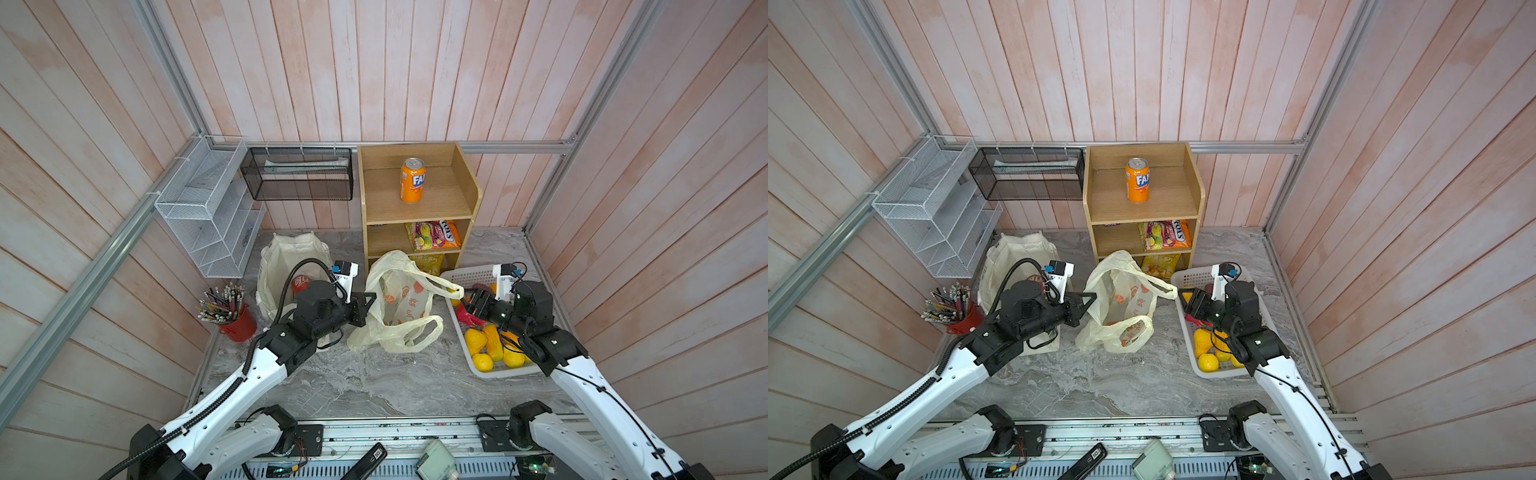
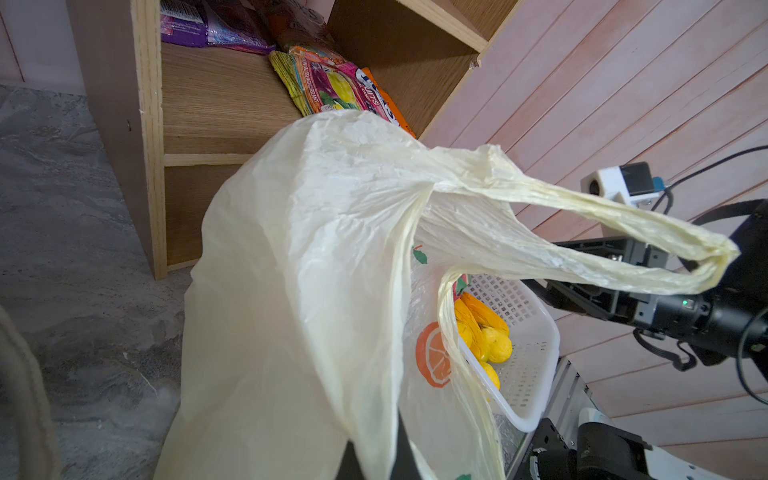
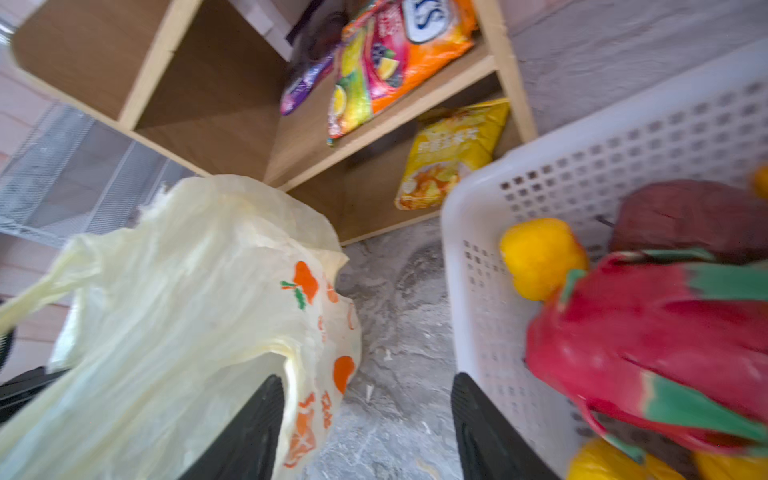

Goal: Place the mixed food into the grocery bags and tie them
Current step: 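Release the handle and lower the right gripper into the fruit basket, then grasp the yellow mango in the basket with the right gripper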

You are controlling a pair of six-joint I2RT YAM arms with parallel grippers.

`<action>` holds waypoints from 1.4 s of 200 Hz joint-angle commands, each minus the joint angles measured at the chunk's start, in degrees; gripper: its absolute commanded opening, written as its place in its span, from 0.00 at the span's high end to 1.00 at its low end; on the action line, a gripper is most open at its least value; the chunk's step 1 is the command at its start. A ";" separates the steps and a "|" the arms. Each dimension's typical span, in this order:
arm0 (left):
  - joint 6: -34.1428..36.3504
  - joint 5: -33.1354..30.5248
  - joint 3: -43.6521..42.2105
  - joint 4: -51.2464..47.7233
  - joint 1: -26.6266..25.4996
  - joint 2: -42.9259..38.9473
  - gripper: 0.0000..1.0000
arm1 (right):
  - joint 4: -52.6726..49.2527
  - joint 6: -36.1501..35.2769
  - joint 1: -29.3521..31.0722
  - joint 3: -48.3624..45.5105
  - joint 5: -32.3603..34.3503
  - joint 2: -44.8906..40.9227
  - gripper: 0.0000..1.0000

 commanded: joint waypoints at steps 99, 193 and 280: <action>0.03 3.51 -2.94 4.94 0.13 -0.93 1.00 | -8.81 1.48 -1.81 -11.95 13.89 4.21 0.26; -0.29 3.45 -3.73 5.29 0.09 -1.66 1.00 | -1.94 2.13 -1.77 -14.15 10.94 10.31 0.26; -0.84 3.51 -3.82 5.49 0.09 -1.30 1.00 | 0.22 2.92 -2.60 -15.56 9.49 10.23 0.35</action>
